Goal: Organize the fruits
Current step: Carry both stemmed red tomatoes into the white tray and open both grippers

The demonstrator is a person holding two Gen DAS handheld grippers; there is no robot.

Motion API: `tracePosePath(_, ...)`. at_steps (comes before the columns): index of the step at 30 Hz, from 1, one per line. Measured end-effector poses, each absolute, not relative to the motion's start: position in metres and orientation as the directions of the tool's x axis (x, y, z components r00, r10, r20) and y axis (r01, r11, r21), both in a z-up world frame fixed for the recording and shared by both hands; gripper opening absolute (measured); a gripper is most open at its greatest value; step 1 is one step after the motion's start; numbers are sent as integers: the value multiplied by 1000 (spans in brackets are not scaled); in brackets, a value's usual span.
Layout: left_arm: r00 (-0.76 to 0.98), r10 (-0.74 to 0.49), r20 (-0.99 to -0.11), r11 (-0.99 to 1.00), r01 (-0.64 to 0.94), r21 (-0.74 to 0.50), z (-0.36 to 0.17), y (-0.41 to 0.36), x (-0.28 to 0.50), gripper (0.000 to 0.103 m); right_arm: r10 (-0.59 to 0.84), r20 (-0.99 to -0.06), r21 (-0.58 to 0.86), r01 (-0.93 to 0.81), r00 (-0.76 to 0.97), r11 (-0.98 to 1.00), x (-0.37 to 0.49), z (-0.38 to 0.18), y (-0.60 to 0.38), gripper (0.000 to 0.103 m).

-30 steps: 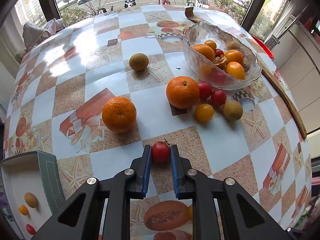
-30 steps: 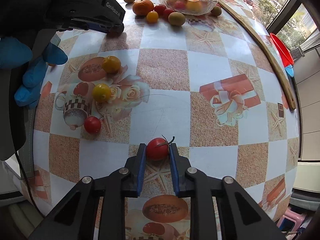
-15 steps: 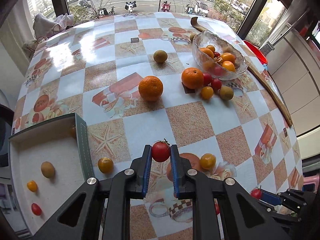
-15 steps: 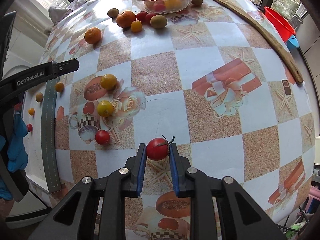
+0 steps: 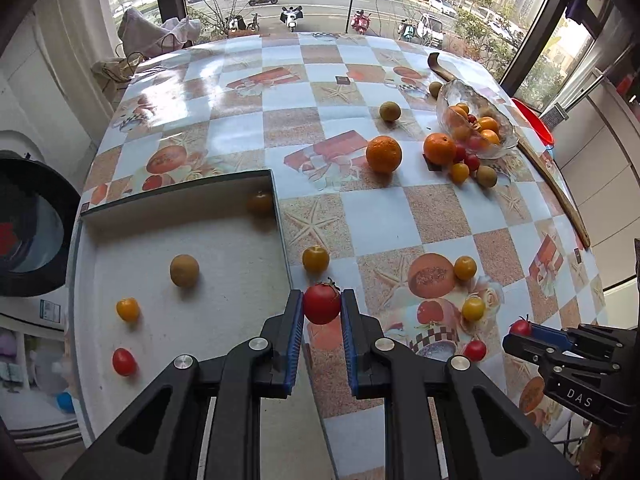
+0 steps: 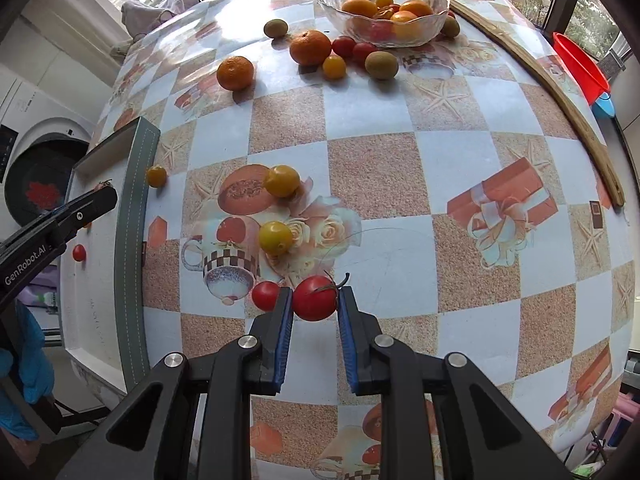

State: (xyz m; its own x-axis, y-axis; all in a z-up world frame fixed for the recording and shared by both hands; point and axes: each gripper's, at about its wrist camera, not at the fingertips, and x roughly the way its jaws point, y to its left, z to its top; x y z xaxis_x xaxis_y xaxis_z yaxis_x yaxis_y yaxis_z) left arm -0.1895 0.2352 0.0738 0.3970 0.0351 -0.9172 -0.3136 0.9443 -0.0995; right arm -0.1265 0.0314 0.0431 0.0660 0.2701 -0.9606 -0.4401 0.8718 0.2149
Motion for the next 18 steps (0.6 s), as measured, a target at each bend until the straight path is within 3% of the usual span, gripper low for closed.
tracePosePath(18,314,151,-937,839,-542,-46,58,313,-282,20,346,-938,258,-666,0,700,-149,63,169,25)
